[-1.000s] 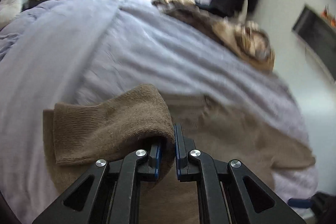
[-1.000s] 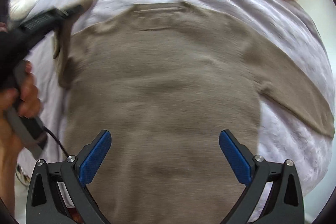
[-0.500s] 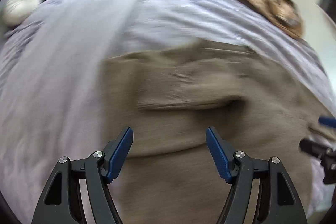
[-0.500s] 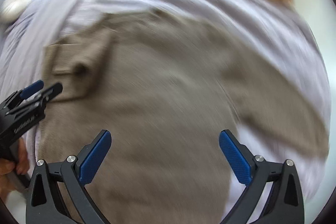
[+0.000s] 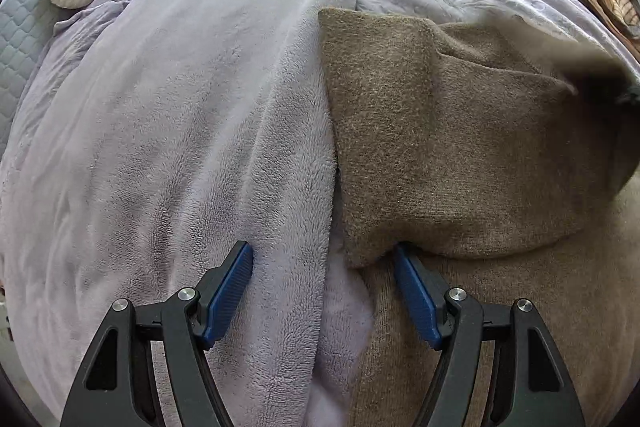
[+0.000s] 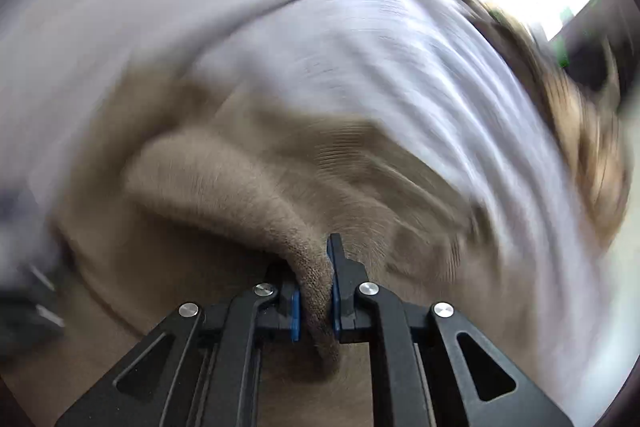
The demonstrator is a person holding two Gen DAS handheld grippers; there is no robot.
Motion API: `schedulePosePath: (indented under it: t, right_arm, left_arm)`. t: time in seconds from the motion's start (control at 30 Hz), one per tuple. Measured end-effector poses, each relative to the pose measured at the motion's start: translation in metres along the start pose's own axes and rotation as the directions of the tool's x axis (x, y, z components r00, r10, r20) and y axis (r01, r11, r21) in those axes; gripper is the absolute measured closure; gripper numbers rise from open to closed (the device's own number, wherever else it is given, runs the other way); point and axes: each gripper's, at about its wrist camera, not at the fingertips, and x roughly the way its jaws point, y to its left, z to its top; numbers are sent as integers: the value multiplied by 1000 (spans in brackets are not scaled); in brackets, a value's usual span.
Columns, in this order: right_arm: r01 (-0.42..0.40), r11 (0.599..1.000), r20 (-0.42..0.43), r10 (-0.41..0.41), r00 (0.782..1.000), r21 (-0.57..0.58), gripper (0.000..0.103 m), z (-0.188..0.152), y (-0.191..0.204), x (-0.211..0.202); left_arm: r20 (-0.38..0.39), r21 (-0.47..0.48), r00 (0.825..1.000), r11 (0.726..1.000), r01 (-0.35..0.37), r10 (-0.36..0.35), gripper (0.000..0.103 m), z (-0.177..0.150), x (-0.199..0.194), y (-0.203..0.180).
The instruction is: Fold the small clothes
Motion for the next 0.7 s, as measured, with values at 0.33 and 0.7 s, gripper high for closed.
schedulePosePath:
  t: [0.33,0.7]
  right_arm:
    - [-335,392,187,369,911,857,51,-130,-152,-12]
    - [-300,486,154,318,935,821,95,-106,-177,-31]
  left_arm:
    - [22,-27,999,999,34,-33,24,14,-30,14]
    - [39,71,992,990,-120,118,24,69,24,-9]
